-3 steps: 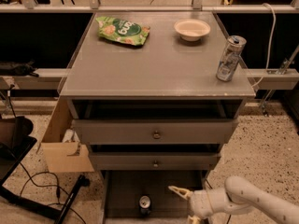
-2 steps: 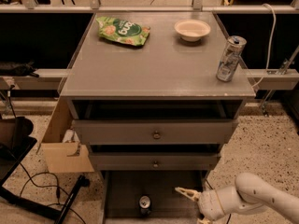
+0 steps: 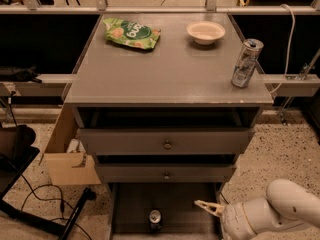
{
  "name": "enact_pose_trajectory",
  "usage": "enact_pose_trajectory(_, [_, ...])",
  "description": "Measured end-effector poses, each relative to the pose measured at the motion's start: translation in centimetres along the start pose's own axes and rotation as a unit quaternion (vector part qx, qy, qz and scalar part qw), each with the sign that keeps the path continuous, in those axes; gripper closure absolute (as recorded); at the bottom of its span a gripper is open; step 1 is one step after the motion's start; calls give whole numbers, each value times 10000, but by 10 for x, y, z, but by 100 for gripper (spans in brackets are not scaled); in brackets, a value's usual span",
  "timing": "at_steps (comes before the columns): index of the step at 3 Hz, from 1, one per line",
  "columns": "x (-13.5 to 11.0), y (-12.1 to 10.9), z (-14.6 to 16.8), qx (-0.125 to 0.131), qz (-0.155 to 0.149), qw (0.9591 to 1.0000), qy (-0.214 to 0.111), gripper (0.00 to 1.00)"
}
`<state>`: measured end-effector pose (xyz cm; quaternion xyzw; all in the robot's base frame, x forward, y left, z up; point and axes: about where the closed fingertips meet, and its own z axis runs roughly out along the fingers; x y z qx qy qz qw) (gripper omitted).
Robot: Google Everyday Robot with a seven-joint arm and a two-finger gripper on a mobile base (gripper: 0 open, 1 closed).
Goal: Place pepsi can into bottom drawer
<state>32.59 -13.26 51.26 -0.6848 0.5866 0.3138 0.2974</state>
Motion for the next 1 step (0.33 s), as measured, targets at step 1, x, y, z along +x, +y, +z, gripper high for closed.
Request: enact_pose_trajectory(1, [-50,12,-20,294,-69,9961,828,0])
